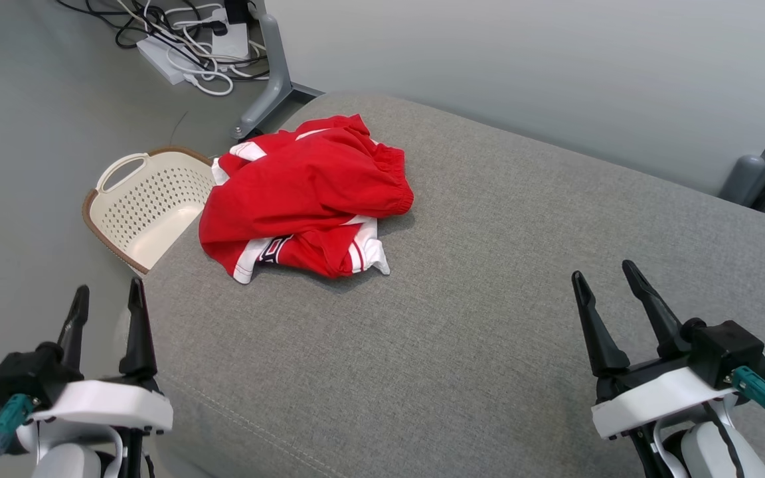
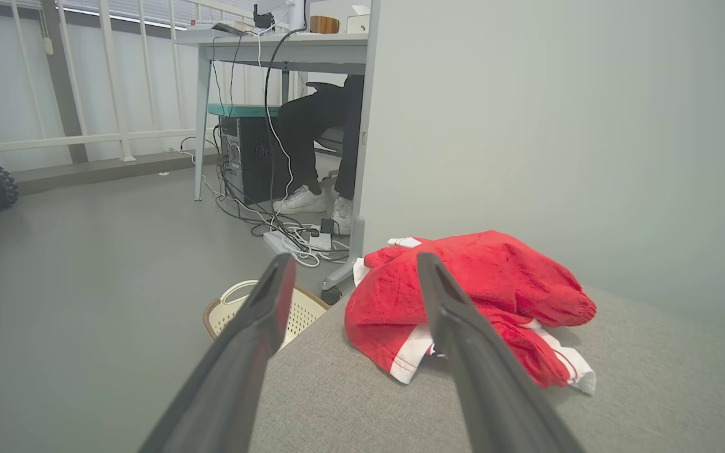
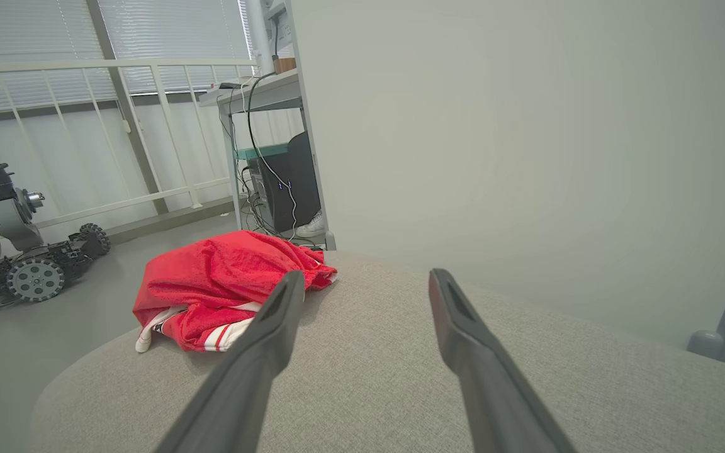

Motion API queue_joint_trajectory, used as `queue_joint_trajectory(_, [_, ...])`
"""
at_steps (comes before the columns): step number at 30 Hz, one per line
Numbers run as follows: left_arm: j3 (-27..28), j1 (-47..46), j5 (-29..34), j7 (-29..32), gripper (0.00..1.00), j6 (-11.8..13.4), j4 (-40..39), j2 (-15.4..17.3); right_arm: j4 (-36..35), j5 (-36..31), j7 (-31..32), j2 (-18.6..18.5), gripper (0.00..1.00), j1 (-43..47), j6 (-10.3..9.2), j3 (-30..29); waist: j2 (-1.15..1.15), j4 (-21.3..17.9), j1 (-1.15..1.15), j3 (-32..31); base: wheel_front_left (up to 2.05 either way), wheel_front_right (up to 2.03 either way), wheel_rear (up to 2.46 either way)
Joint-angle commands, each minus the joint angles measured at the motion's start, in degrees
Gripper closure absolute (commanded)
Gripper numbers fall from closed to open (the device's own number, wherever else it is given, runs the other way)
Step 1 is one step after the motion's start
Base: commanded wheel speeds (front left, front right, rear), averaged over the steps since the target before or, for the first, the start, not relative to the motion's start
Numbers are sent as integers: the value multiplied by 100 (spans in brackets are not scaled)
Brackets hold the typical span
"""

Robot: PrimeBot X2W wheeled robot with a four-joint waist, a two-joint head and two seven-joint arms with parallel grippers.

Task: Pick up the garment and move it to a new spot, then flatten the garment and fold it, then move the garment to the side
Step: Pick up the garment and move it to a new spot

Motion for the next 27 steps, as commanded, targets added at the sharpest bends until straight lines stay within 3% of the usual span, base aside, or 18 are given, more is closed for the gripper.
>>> queue_joint_trajectory(1, [41,-137,42,-23,0,10,-69,19,-40,16,-1,-57,0,-23,3,-35,0,0,0,14,0,0,0])
queue_joint_trajectory(10, [4,-802,17,-17,0,-121,-280,-143,-325,-146,185,-183,0,-73,3,-209,0,-23,0,264,0,0,0])
queue_joint_trajectory(14, [2,-1359,-4,-16,0,-166,-232,-152,-554,-274,370,-271,0,-240,3,-127,0,-301,0,570,0,0,0])
queue_joint_trajectory(21, [-146,-2453,-80,92,0,-376,550,-19,-891,-401,620,-426,0,-574,2,-96,0,-775,0,1211,0,0,0])
queue_joint_trajectory(27, [-345,-3361,-232,336,0,-563,2040,165,-1167,-492,775,-597,0,-755,2,-147,0,-1134,0,1728,0,0,0])
